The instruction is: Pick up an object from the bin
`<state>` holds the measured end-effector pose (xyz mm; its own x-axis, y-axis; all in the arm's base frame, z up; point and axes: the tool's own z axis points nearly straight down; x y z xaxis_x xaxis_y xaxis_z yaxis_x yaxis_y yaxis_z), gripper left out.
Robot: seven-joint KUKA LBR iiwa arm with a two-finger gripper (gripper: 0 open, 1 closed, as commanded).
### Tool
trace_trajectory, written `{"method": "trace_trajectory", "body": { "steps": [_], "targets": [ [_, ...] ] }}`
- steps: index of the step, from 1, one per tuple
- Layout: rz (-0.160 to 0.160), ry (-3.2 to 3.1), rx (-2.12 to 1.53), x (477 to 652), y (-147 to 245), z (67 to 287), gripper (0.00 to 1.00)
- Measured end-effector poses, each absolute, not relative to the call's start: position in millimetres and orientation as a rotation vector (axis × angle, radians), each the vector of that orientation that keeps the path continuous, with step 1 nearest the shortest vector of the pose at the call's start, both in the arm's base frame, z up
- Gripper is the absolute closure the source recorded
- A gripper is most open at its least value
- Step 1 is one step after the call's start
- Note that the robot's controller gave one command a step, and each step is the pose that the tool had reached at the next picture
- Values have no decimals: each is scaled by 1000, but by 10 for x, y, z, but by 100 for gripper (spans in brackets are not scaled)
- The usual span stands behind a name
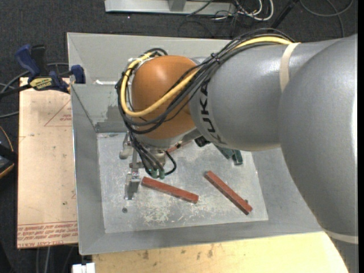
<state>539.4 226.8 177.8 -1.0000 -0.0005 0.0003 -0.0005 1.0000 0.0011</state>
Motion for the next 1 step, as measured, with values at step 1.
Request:
{"method": "trace_trajectory", "body": {
  "steps": [1],
  "targets": [
    [-3,-3140,164,5291,2010,1185,0]
  ]
}}
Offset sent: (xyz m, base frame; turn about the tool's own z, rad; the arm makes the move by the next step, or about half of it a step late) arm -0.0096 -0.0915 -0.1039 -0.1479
